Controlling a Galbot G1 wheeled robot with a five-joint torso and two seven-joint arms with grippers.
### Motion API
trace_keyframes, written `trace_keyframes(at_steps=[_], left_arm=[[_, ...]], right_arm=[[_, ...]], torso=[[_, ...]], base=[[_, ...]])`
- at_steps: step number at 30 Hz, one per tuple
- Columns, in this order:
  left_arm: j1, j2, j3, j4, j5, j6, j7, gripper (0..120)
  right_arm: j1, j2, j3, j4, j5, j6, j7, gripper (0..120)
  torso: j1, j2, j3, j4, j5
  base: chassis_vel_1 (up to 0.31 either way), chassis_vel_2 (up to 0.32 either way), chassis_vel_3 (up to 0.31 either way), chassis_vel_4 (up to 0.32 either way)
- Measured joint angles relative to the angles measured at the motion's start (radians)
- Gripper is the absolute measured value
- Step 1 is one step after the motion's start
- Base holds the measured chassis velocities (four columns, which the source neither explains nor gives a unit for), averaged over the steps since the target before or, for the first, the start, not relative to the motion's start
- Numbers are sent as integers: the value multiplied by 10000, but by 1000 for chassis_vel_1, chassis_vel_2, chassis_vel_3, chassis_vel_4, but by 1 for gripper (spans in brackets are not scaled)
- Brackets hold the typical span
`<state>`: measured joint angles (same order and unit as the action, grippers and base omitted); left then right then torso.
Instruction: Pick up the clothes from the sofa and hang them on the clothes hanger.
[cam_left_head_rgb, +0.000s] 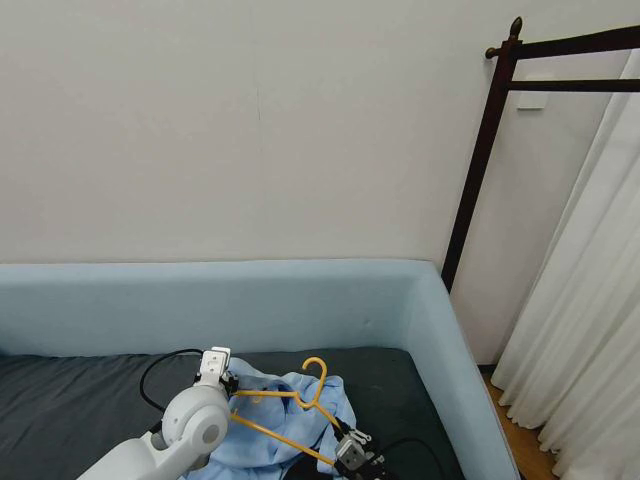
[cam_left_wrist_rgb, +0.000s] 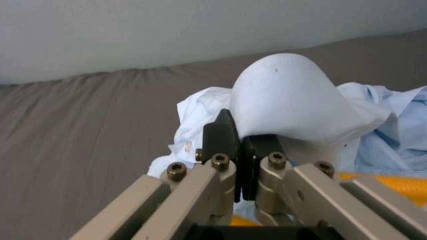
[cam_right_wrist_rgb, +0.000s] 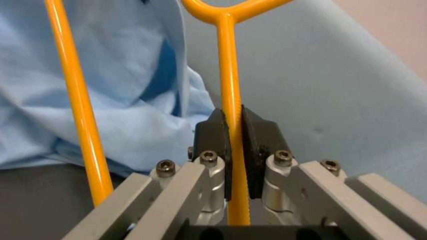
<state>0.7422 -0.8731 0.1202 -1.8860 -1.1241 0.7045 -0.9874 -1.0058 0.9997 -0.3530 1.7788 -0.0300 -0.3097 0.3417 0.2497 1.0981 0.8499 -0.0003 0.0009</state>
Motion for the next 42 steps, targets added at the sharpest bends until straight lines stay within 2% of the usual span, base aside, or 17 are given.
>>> trace_keyframes(at_steps=[7, 14, 18, 25, 32, 37, 42], left_arm=[[66, -270, 5, -33, 41, -197, -386, 0], [232, -294, -18, -297, 55, -299, -532, 0], [383, -440, -20, -511, 89, -453, -793, 0], [252, -930, 41, -409, 519, -697, -937, 0], [-215, -1098, 86, -212, 962, -944, -866, 0], [-376, -1104, 267, -261, 941, -966, -845, 0], [-588, -1420, 556, -179, 1003, -967, -865, 0]], right_arm=[[591, 494, -553, -891, -30, -1159, 1002, 4], [855, 719, -604, -1221, 250, -1363, 1485, 4], [1304, 1044, -704, -1228, 912, -1486, 1940, 4], [2159, 1349, -974, -1470, 930, -1350, 2196, 4], [2321, 977, -1414, -1560, -627, -369, 1440, 4], [2431, 1178, -1428, -1739, -537, -371, 1438, 4], [2718, 1469, -1443, -1937, -462, -461, 1479, 4]], torso=[[0, 0, 0, -1, 1], [0, 0, 0, -2, 1], [0, 0, -1, 0, 2], [0, -1, 0, 0, 1], [0, 0, -1, -3, 2], [0, -1, 0, -2, 3], [0, 0, 0, 0, 2]], base=[[0, 0, 0, 0], [0, 0, 0, 0], [0, 0, 0, 0], [0, 0, 0, 0], [0, 0, 0, 0], [0, 0, 0, 0], [0, 0, 0, 0]])
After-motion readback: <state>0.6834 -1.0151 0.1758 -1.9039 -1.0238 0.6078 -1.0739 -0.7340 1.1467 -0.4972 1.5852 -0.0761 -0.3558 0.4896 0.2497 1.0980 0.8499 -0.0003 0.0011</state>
